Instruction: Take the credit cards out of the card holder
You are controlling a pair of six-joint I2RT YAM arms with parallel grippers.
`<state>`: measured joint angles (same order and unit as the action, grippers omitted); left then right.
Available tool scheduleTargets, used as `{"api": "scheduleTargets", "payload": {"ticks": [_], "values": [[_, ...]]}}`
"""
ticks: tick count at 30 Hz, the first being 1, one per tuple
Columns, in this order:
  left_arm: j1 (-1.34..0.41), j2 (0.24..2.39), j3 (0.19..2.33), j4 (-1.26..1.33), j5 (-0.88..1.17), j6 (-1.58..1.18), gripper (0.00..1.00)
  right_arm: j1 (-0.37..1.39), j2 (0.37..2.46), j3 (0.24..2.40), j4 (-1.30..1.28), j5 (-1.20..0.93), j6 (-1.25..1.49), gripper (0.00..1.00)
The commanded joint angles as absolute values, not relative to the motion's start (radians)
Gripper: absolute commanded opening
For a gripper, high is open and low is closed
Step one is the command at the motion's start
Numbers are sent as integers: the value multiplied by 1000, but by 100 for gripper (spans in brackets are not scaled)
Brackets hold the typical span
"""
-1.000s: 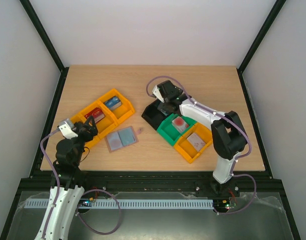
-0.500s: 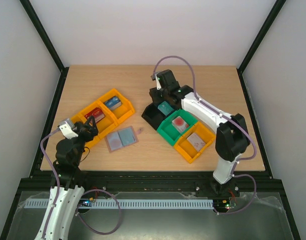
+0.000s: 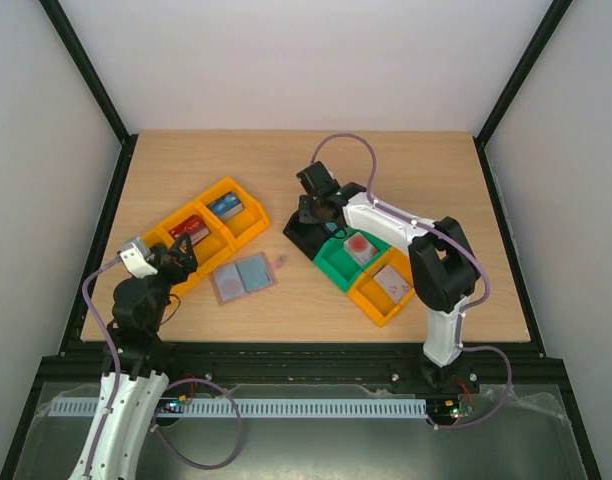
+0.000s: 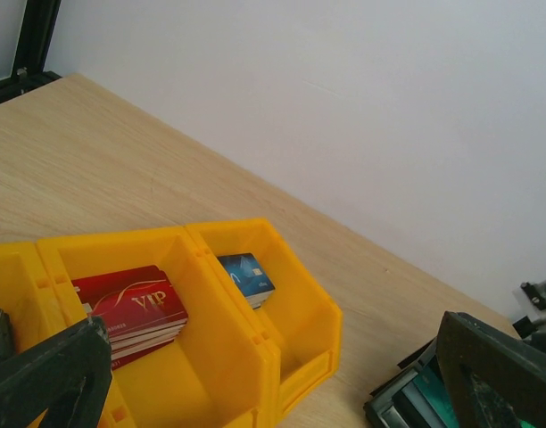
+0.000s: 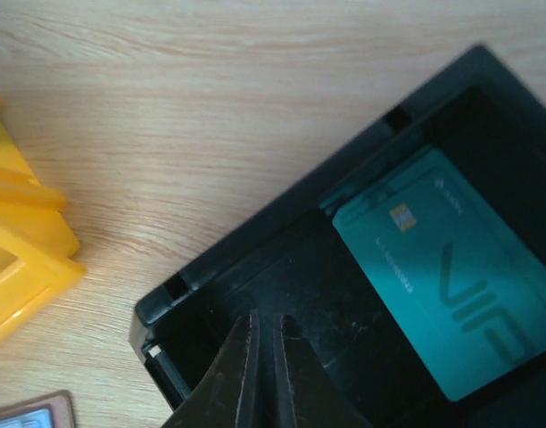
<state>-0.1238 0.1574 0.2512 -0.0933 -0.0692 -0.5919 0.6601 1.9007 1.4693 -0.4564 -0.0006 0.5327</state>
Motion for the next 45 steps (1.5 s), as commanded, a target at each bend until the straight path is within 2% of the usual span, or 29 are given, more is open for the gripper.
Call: {"api": "scheduleTargets", "payload": {"ticks": [1, 14, 28, 39, 45], "values": [[-118, 146, 241, -59, -68, -594, 100, 667, 1952, 1457, -528, 49, 607, 4], [-118, 140, 239, -58, -69, -597, 100, 648, 2046, 1468, -533, 49, 609, 3], [-118, 137, 239, -61, -76, -598, 100, 629, 2133, 1556, -566, 244, 571, 3], [-117, 144, 237, -56, -70, -599, 100, 665, 2076, 1638, -591, 239, 519, 8], [-117, 153, 218, -6, 29, -628, 100, 713, 1969, 1660, -590, 239, 490, 11]]}}
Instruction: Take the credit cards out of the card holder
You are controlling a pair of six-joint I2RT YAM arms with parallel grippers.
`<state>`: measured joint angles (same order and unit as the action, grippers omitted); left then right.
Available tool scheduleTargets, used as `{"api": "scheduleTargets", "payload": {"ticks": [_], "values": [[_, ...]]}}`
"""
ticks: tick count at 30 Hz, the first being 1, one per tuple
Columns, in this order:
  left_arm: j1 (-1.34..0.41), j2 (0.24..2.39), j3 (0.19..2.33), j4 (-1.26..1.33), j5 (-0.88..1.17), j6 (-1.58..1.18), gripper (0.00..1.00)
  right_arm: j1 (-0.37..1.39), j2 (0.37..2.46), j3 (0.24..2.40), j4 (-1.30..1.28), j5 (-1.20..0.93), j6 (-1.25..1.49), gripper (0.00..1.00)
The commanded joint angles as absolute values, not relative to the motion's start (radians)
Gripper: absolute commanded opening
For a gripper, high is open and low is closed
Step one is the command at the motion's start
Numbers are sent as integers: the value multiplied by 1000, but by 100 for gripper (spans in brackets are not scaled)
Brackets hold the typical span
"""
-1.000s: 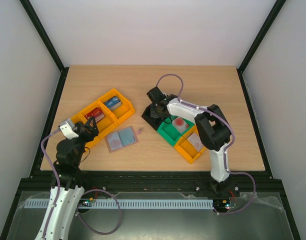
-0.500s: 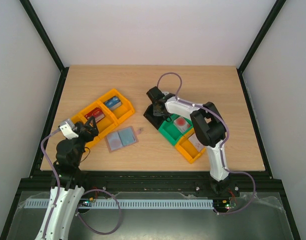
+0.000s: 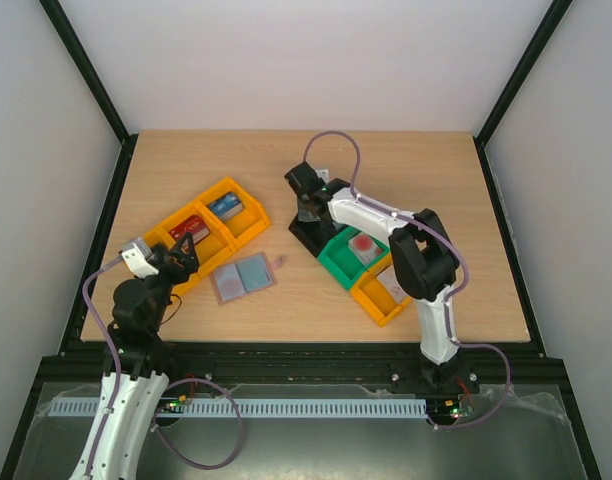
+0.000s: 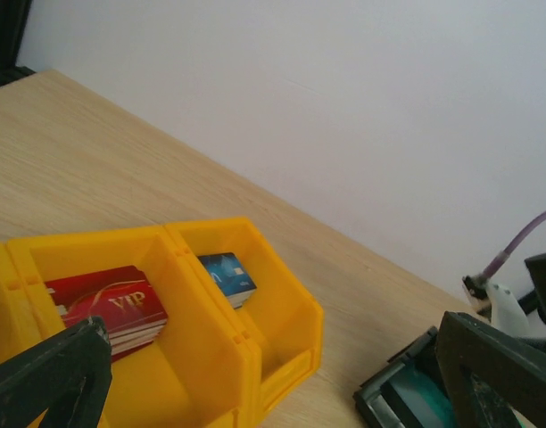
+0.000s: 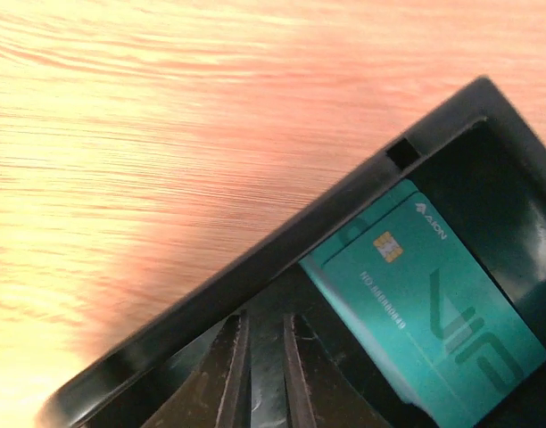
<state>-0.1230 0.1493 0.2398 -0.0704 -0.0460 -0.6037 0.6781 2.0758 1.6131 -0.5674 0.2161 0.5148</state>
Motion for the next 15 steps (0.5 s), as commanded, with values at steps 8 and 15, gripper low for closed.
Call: {"api": "scheduleTargets", "payload": {"ticks": [8, 15], "values": [[-117, 202, 230, -1, 95, -648, 100, 894, 1909, 1544, -465, 27, 455, 20], [-115, 318, 257, -129, 208, -814, 100, 1011, 1986, 1492, -388, -32, 545, 37]]}}
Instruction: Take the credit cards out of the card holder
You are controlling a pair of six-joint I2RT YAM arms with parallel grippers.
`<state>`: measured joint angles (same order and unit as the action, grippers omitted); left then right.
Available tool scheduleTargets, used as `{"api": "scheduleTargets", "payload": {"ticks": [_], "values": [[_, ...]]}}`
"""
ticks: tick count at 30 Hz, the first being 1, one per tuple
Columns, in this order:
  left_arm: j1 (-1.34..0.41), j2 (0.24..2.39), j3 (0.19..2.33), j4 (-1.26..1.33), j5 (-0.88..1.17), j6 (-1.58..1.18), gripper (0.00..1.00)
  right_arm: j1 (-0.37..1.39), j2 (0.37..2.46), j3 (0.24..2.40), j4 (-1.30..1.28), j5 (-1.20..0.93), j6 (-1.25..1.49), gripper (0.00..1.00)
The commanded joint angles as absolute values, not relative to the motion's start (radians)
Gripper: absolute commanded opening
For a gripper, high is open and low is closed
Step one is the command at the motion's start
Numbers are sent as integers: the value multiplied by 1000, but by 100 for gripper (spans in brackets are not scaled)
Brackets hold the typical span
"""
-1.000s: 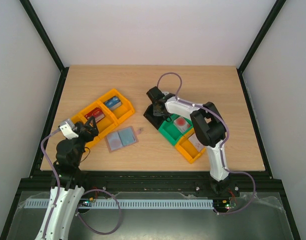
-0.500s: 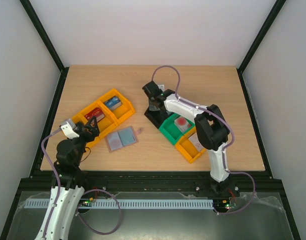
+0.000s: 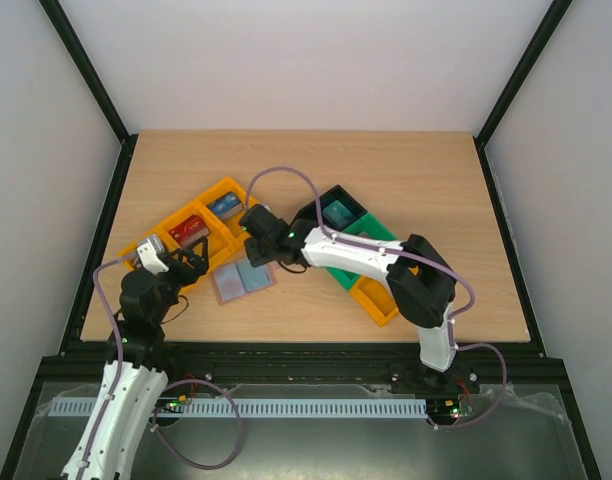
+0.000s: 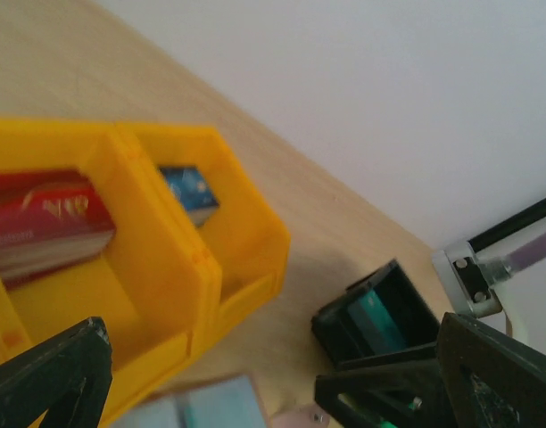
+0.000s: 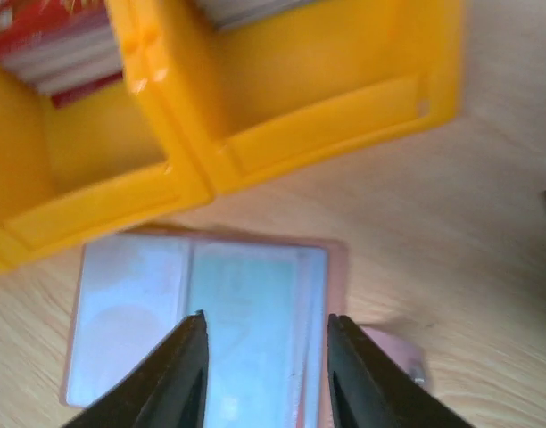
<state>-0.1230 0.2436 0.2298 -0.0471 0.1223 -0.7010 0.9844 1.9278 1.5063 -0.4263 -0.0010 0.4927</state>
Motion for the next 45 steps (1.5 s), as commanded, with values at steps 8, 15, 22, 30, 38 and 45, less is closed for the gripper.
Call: {"api": "scheduleTargets", "payload": {"ticks": [8, 15, 22, 30, 38, 45], "values": [[-115, 370, 236, -172, 227, -802, 100, 1060, 2078, 1483, -384, 44, 592, 70], [-109, 378, 188, -129, 222, -858, 100, 1064, 2126, 1445, -372, 66, 603, 80], [-118, 384, 153, -123, 269, -960, 100, 1064, 2118, 1395, -372, 104, 626, 66], [-217, 430, 135, -143, 219, -1001, 100, 1063, 2035, 1283, -309, 84, 631, 44], [-310, 541, 131, -169, 175, -1029, 100, 1063, 1994, 1226, -264, -7, 614, 26], [-353, 618, 125, -148, 156, -1049, 100, 1063, 1943, 1171, -195, -114, 582, 11]]}}
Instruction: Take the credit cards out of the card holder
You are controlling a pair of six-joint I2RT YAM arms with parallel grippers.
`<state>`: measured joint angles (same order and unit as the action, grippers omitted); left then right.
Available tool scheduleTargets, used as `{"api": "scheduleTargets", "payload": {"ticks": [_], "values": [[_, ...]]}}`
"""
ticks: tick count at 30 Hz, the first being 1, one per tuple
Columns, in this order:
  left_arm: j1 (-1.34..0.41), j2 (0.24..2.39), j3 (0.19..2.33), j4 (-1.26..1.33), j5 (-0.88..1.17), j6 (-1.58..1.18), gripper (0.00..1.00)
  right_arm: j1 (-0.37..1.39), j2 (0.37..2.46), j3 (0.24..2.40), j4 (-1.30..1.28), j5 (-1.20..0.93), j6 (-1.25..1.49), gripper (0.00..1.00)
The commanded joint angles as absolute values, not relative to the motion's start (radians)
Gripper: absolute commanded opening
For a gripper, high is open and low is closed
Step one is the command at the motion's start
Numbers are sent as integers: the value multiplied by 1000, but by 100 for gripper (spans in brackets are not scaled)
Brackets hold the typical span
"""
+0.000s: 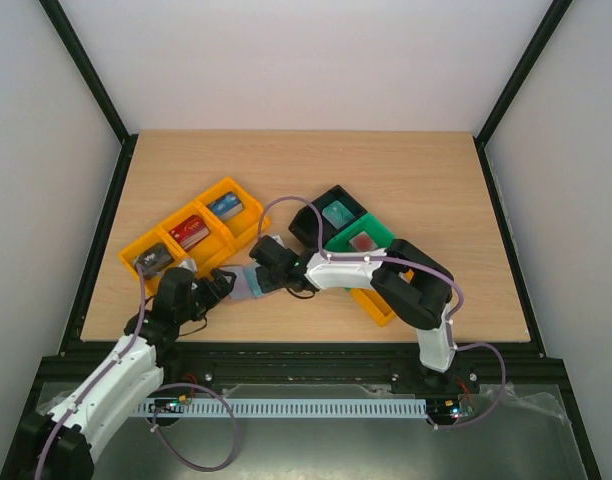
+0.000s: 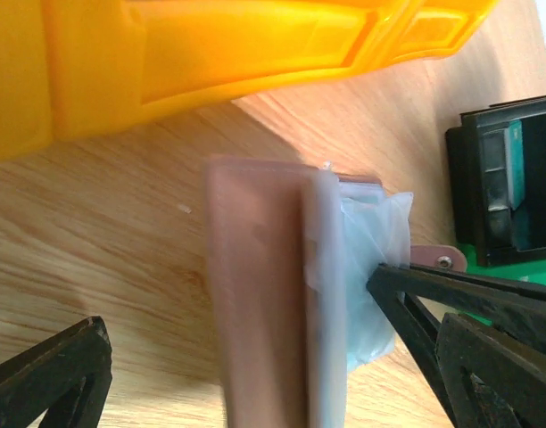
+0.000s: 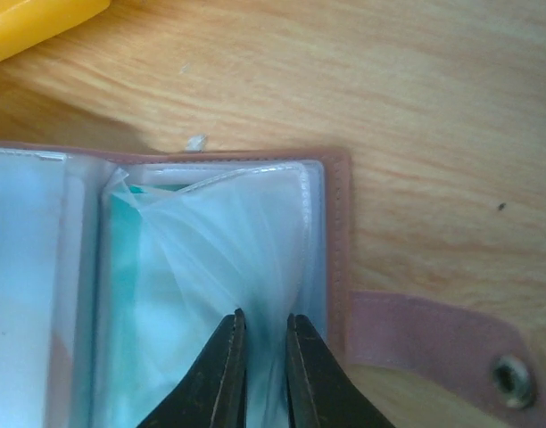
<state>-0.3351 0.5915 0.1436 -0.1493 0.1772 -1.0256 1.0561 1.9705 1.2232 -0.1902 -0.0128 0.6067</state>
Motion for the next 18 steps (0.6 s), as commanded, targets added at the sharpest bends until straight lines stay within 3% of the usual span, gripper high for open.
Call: {"api": "scheduleTargets", "payload": {"ticks": [1, 8, 13, 18], "values": [[-357, 627, 123, -137, 156, -1049, 100, 1062, 1938, 1167, -186, -136, 581, 11], [-383, 661, 116, -72, 165, -1054, 98, 1063, 1926, 1185, -163, -184, 578, 5], [-397, 672, 110, -5, 190, -1048, 79, 1063, 1914, 1195, -129, -229, 586, 2], [-397, 653, 107, -1, 197, -1038, 41, 1062, 1892, 1194, -132, -206, 589, 2]]}}
